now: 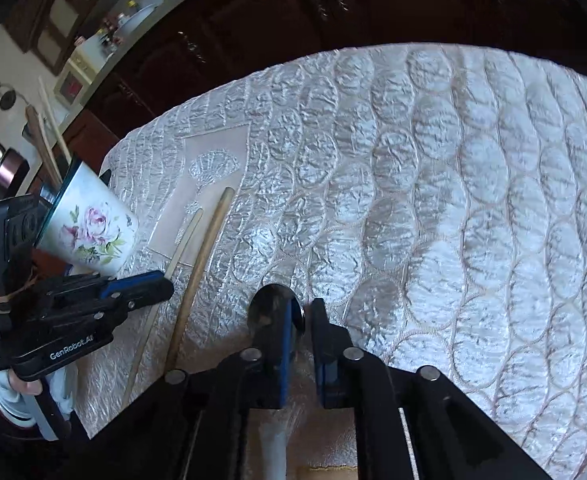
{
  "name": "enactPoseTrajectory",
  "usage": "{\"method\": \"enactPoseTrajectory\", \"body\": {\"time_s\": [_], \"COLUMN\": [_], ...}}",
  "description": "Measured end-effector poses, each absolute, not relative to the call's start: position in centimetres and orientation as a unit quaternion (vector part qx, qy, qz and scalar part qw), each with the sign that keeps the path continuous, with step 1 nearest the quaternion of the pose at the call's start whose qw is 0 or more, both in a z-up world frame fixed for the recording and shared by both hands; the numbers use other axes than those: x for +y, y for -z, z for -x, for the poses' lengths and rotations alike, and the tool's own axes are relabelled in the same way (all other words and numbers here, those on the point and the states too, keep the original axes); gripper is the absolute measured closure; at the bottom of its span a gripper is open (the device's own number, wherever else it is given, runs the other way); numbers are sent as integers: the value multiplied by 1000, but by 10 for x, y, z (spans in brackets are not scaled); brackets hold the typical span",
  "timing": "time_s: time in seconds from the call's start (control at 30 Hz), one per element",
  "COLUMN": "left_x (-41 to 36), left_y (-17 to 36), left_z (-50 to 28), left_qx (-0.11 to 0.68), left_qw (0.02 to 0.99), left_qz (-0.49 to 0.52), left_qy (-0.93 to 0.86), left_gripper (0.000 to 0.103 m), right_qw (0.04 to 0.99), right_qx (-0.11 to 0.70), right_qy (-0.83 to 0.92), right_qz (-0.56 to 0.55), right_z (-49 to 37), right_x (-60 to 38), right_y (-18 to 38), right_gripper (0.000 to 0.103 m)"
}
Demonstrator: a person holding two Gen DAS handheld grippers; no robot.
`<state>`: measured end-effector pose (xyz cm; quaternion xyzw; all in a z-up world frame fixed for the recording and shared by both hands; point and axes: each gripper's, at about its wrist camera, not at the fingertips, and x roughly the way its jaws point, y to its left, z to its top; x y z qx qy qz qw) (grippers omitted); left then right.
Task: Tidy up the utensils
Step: 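Close the left tool on a wooden chopstick while the right tool grasps the metal spoon, then carry the chopstick and metal spoon into the flowered cup and release them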
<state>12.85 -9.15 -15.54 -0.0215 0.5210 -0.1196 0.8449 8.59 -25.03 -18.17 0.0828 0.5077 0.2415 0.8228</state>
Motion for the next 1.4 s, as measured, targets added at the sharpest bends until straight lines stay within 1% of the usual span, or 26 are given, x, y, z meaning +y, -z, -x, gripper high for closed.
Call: {"method": "enactPoseTrajectory", "body": {"time_s": [0.03,0.2,0.23,0.3,0.33,0.5,0.9,1.2,1.4], "left_x": [-94,-105,-105,-104,-103,-81,-37,-5,20], "left_y": [156,160,160,160,159,131,56,31,12], "left_z": [-133,-151,-151,-150,-150,-127,-61,-34,-19], "left_qx": [520,515,514,514,515,493,417,380,358], "left_qw": [846,850,851,850,849,855,892,910,919], "left_qz": [21,7,6,12,20,66,82,95,112], "left_qy": [118,106,107,112,116,145,153,132,121], "left_gripper": [78,78,82,98,98,99,99,99,99], "right_qw": [822,819,819,824,827,845,875,885,887], "right_qx": [508,505,504,500,496,468,410,379,364], "right_qy": [-243,-250,-250,-248,-247,-247,-253,-270,-283], "right_qz": [-83,-108,-107,-97,-92,-78,-43,-23,-14], "right_z": [-85,-90,-90,-88,-87,-74,-42,-22,-17], "right_x": [-250,-251,-251,-250,-248,-245,-236,-212,-194], "right_y": [183,188,188,185,183,156,93,55,39], "right_gripper": [94,94,94,98,98,101,101,101,101]}}
